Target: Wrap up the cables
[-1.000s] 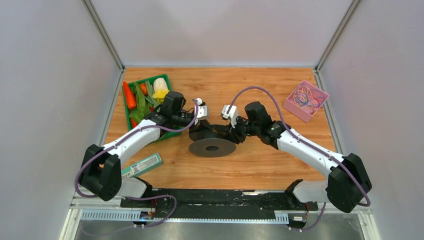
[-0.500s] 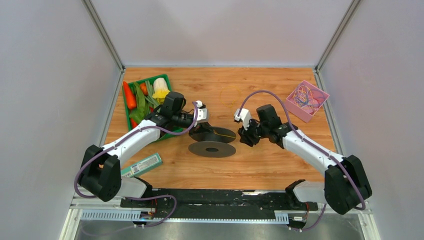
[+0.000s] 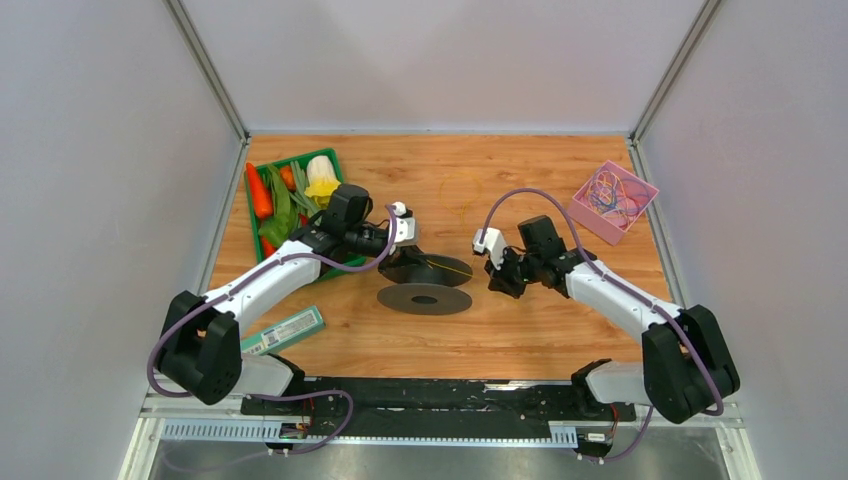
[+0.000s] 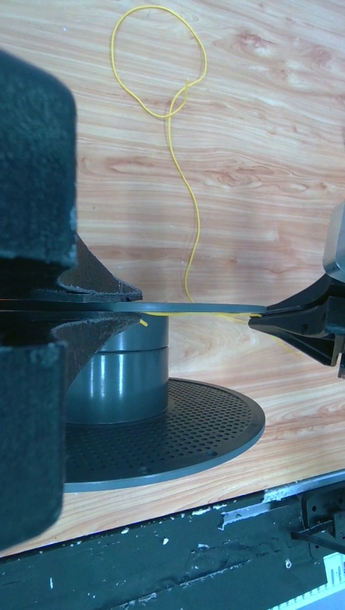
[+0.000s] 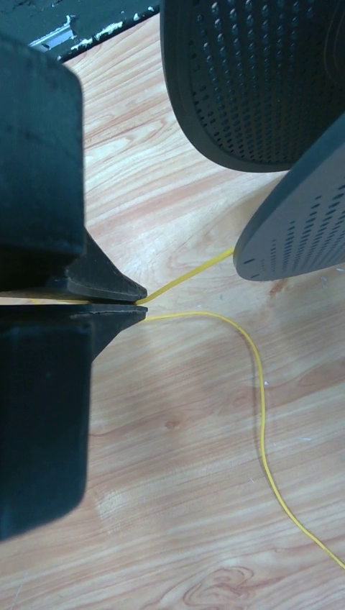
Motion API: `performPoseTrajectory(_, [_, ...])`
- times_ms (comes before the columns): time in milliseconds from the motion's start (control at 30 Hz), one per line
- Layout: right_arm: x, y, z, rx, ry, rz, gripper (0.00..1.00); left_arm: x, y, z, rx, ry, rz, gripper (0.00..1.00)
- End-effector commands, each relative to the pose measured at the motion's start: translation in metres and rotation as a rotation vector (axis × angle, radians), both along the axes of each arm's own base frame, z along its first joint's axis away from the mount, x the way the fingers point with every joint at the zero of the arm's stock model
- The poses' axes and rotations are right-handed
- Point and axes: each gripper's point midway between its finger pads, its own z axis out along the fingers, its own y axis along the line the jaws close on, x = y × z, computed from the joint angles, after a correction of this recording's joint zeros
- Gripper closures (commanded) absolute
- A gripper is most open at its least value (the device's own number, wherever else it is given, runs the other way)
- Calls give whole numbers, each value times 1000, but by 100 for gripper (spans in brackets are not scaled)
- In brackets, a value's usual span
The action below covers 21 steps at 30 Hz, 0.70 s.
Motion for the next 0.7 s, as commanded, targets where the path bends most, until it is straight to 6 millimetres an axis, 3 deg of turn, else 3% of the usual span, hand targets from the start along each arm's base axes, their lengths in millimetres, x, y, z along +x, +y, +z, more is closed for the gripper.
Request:
performPoseTrajectory(0, [-1, -10, 1, -10, -15, 1, 100, 2, 3, 8, -18, -49, 11, 100])
performPoseTrajectory(300, [-6, -15, -4, -21, 0, -4, 100, 11, 4, 10, -35, -38, 61, 100])
performPoseTrajectory(533, [1, -8, 7, 9, -3, -14, 98, 17, 0, 18, -62, -23, 87, 100])
performPoseTrajectory(600, [3, -8, 8, 9, 4, -20, 90, 18, -1, 25, -77, -20, 86, 100])
performPoseTrajectory(667, [4, -8, 9, 9, 17, -26, 68, 17, -2, 35, -92, -17, 88, 100])
